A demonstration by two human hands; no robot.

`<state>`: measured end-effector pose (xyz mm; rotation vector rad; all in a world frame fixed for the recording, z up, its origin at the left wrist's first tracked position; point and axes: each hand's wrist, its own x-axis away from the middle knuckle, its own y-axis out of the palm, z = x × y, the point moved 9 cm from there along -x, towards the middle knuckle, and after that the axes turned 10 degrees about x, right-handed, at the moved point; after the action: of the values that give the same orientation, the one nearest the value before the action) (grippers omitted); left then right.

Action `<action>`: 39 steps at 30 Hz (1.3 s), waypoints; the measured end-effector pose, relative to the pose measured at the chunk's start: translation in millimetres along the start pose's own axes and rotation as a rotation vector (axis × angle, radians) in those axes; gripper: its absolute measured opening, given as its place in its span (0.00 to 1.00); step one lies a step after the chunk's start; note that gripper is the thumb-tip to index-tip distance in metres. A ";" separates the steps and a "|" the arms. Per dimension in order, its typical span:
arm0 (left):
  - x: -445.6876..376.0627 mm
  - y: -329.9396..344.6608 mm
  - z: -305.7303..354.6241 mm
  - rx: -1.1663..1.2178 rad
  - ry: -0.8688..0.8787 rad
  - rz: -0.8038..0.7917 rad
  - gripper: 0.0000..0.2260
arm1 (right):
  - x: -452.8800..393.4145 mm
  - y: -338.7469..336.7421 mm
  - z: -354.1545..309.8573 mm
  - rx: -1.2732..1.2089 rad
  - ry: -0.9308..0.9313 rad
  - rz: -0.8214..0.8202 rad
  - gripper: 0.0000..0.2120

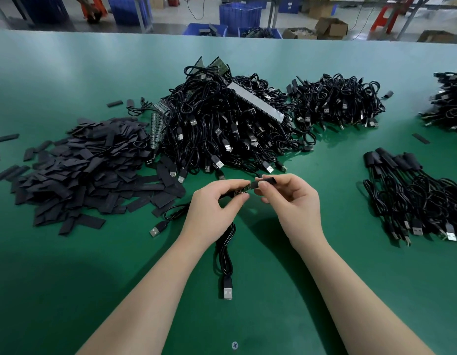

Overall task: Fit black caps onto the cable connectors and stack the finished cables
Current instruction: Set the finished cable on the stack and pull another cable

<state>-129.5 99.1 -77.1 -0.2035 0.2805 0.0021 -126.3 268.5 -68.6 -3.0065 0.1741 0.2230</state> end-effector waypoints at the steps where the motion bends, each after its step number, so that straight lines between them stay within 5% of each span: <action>1: -0.1 0.2 -0.1 0.002 -0.004 -0.001 0.13 | -0.2 0.0 0.1 0.000 0.004 -0.008 0.08; 12: 0.2 -0.6 -1.3 0.020 -0.015 0.000 0.11 | -1.8 7.0 3.0 -0.039 0.027 -0.124 0.09; 20: 1.5 1.1 9.6 -0.010 0.072 0.007 0.18 | -1.5 3.4 5.0 -0.016 0.023 -0.086 0.05; 30: 4.6 2.6 12.3 -0.058 0.130 0.012 0.12 | 1.2 6.9 7.6 -0.040 0.037 -0.065 0.06; 39: 7.4 8.8 17.3 -0.033 0.163 -0.050 0.16 | -1.9 4.0 13.6 -0.080 0.058 -0.056 0.07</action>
<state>-117.9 111.0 -64.6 -0.2439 0.4379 -0.0596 -130.6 266.5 -82.2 -3.0941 0.0882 0.1399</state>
